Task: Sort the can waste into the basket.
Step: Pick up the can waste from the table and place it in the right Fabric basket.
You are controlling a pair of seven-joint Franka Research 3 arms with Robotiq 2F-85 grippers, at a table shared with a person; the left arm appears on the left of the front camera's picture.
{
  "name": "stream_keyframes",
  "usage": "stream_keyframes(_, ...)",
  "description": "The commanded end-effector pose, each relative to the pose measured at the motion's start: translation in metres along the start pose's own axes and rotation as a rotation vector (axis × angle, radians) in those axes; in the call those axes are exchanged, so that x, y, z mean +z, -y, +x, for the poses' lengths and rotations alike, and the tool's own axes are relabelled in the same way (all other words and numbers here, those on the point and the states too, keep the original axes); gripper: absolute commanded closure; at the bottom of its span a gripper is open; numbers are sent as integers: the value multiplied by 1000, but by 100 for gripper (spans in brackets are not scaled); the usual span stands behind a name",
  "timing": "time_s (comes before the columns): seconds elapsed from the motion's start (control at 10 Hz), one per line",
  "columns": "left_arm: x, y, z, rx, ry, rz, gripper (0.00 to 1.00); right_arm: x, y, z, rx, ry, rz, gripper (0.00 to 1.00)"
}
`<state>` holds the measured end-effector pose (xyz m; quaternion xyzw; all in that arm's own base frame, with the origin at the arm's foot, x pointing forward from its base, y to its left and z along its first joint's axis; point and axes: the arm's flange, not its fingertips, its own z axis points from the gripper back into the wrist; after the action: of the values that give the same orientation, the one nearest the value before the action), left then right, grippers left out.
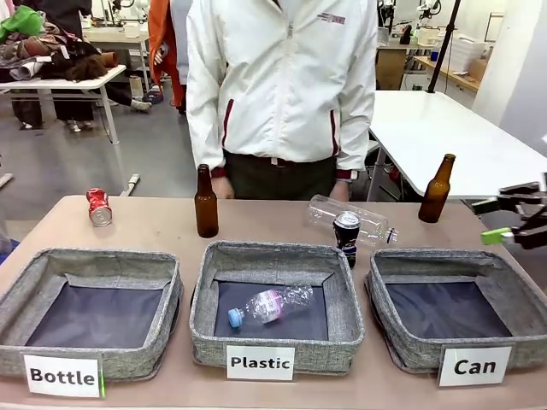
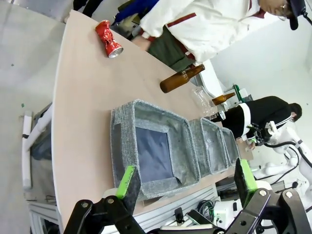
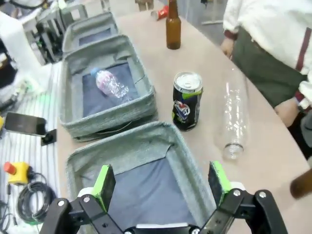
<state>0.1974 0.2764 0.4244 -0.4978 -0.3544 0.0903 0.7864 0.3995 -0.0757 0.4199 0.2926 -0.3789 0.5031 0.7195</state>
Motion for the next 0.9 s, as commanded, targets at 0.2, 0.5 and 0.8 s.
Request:
stream_keyframes(0.2,0,1,1,-23,13,-16,0,-77,59,41,166,-130,30,0)
stream_keyframes(0.5,0,1,1,-23,13,-16,0,-123,75,66,155,-222,123,0)
stream_keyframes(0.8,0,1,1,-23,13,-16,0,-128,70,61,177,-182,110,0)
